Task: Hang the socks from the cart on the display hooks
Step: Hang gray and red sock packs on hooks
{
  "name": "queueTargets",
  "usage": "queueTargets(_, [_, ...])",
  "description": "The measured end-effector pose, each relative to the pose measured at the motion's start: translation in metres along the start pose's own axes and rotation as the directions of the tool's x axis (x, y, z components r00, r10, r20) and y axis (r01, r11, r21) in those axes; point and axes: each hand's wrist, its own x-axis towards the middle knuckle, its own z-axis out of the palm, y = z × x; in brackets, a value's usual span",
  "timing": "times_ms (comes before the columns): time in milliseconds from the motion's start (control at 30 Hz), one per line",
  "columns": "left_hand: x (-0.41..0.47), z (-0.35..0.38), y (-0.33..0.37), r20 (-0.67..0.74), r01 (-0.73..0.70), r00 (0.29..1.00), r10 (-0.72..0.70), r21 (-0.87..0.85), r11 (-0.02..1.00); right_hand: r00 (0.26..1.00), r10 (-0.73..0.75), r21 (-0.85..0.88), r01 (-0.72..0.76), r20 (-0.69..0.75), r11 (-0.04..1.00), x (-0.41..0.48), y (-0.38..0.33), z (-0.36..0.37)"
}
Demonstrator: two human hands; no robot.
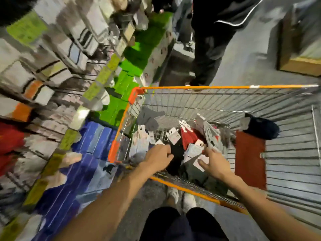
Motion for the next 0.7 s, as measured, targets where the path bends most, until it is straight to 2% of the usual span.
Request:
queueTargets(133, [0.079,0.039,-0.005,0.130,0.041,0.991,-0.024,-0.126,0.991,0.977,0.212,0.063,-0.213,0.014,0.975,0.036,0.035,0.004])
queueTargets(267, [0.147,0.068,-0.011,0.229,0.204,0.964,-0.138,-0.299,0.932,0.947,0.321,0.104,-0.319,-0.003,0.942,0.086,0.054,0.004])
queueTargets(367, [0.195,0.091,-0.010,0.234,0.328,0.940,-0.249,-0.411,0.851,0.943,0.327,0.163,-0.314,-0.058,0.935,0.128,0.069,0.009])
queueTargets(433, [0.222,0.098,-0.003,0.212,0.359,0.933,-0.291,-0.501,0.787,0.950,0.302,0.163,-0.286,-0.081,0.944,0.155,0.076,0.009])
queueTargets(533, [0.259,0.104,0.010,0.216,0.413,0.906,-0.365,-0.645,0.643,0.953,0.297,0.195,-0.281,-0.061,0.940,0.194,0.087,0.012])
queueTargets(700, [0.296,0.115,0.032,0.287,0.503,0.838,-0.464,-0.737,0.452,0.956,0.289,0.131,-0.281,-0.047,0.951,0.228,0.106,0.021])
